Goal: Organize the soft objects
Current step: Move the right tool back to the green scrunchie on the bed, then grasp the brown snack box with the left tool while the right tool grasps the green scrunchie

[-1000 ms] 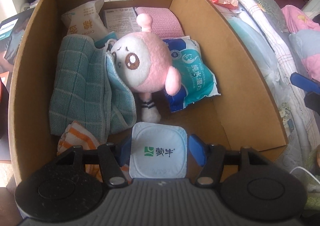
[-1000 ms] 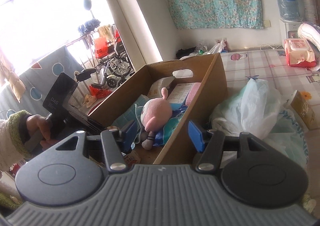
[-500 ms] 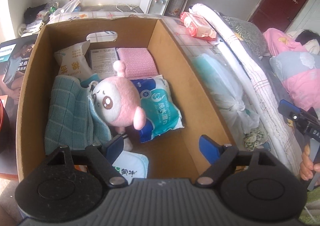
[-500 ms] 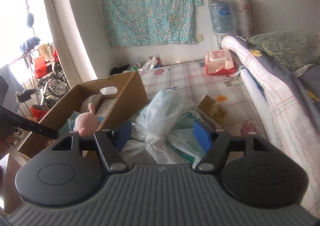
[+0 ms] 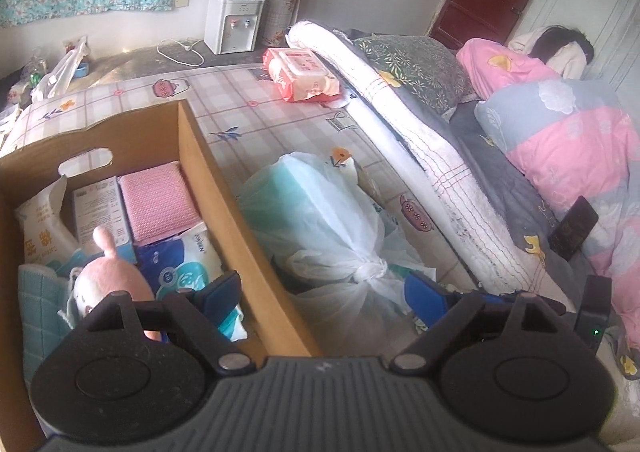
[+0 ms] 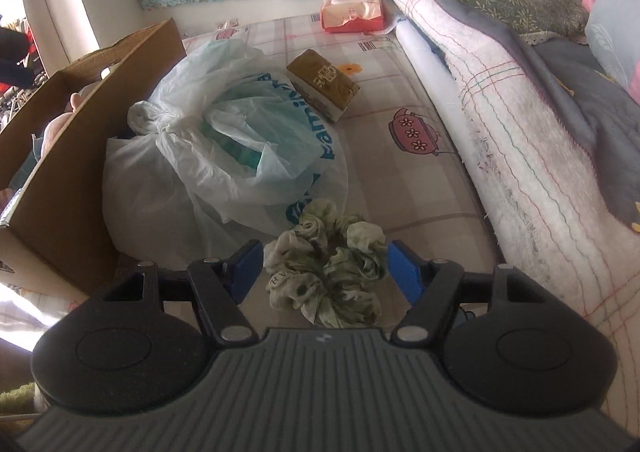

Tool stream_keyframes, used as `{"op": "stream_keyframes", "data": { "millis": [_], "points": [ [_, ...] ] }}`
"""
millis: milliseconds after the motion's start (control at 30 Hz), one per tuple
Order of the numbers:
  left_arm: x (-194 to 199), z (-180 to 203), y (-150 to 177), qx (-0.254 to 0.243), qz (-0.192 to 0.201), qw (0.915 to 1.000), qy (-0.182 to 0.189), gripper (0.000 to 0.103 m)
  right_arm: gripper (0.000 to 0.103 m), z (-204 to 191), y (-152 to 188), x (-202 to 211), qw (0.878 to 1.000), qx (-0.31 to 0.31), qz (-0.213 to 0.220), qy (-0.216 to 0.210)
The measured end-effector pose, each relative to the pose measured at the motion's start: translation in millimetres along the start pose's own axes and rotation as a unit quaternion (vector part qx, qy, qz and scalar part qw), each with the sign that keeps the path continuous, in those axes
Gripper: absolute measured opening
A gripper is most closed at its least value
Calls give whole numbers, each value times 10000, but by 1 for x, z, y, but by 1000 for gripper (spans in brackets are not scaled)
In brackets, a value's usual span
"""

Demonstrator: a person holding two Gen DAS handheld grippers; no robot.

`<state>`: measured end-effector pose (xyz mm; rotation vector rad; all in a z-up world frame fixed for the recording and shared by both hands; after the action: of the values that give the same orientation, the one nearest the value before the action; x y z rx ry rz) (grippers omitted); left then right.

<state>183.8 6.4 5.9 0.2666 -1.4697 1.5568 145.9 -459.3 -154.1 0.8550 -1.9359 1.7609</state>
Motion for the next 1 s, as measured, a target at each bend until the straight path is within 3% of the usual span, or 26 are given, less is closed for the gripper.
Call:
{"op": "stream_keyframes", "data": {
  "millis": [167, 333, 533, 800, 900, 1000],
  "points": [
    [-37, 25, -30, -205, -163, 9996, 110, 90, 64, 0, 5, -20, 9996, -20, -261, -39],
    [-84, 43, -58, -451, -386, 9982, 10, 90, 47, 9, 4, -28, 9994, -203, -246, -144],
    [-160, 59, -85, -751, -842, 9936, -22, 90, 36, 21, -1, -33, 9990, -358, -224, -143],
    [-253, 65, -88, -826, -1604, 9830, -327, 89, 33, 30, -4, -36, 9984, -504, -222, -97],
    [-275, 62, -86, -783, -1811, 9792, -480, 82, 33, 28, -3, -36, 9985, -493, -227, -98],
    [-288, 60, -83, -750, -1982, 9758, -541, 65, 33, 29, -4, -36, 9982, -530, -241, -117]
  ]
}}
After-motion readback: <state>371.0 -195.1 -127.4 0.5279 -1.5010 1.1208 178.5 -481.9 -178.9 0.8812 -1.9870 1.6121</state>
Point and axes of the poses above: each gripper's, at about its wrist camera, not at the fingertips, and x roughly against the way its jaws point, z to its right, y to its underside, the point moved 4 cm from there along -x, roughly the way its jaws point, and after that the axes turned 6 degrees about z, right-handed, at the moved point
